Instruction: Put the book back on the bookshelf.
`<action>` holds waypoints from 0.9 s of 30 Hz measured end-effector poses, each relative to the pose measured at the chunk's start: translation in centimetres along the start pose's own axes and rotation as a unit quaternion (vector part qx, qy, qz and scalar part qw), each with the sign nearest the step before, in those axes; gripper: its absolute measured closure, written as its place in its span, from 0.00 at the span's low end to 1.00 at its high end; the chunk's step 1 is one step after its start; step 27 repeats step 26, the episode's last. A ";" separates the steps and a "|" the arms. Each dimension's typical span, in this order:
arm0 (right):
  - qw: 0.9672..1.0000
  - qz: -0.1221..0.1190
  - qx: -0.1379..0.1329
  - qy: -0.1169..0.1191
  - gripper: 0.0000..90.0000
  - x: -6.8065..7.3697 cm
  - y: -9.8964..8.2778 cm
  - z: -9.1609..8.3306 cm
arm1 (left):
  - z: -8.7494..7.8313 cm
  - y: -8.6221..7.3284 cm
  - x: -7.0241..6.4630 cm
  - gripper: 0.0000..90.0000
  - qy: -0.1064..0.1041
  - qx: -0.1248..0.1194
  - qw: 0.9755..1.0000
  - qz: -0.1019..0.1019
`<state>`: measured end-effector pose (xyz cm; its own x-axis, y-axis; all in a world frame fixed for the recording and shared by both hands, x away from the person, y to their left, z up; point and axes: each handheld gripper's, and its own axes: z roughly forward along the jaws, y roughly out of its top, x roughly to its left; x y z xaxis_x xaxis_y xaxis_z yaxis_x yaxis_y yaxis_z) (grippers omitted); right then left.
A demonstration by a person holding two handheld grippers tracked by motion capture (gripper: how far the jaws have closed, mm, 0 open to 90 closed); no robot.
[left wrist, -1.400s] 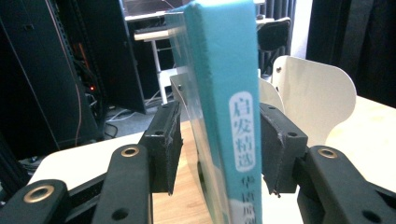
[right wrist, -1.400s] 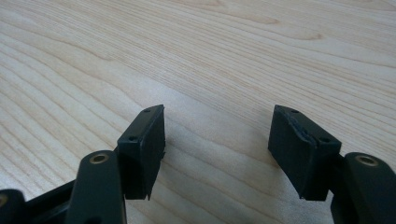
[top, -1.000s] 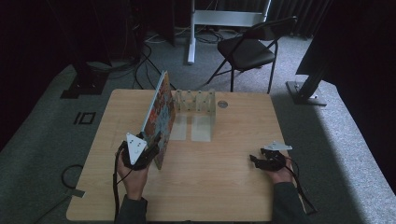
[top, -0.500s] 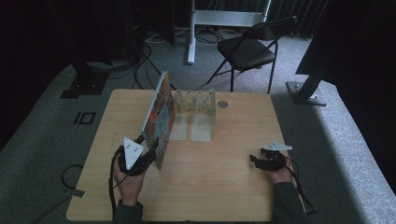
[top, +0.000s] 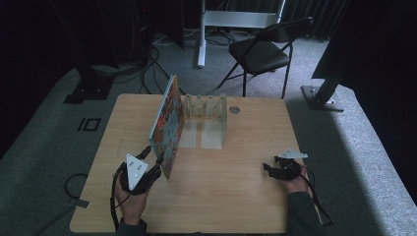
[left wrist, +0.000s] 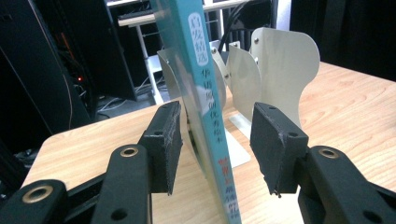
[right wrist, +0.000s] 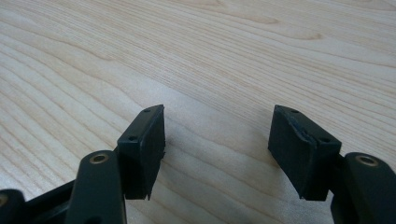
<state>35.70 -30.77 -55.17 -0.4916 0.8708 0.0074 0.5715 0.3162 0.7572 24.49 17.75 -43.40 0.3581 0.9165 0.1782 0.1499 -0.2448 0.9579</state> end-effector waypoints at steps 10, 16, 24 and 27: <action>1.000 0.000 0.000 0.000 0.40 0.0 0.0 0.0 | -0.5 -1.5 -0.8 0.59 -0.012 0.014 1.000 -0.003; 1.000 0.000 0.000 0.000 0.40 0.0 0.0 0.0 | -0.3 -2.5 -1.8 0.59 -0.033 0.028 0.999 -0.001; 1.000 0.000 0.000 0.000 0.40 0.0 0.0 0.0 | 0.0 -3.0 -2.3 0.59 -0.040 0.035 0.999 0.004; 1.000 0.001 0.000 0.001 0.40 0.0 0.0 0.0 | 0.0 -3.0 -2.3 0.59 -0.039 0.036 0.999 0.004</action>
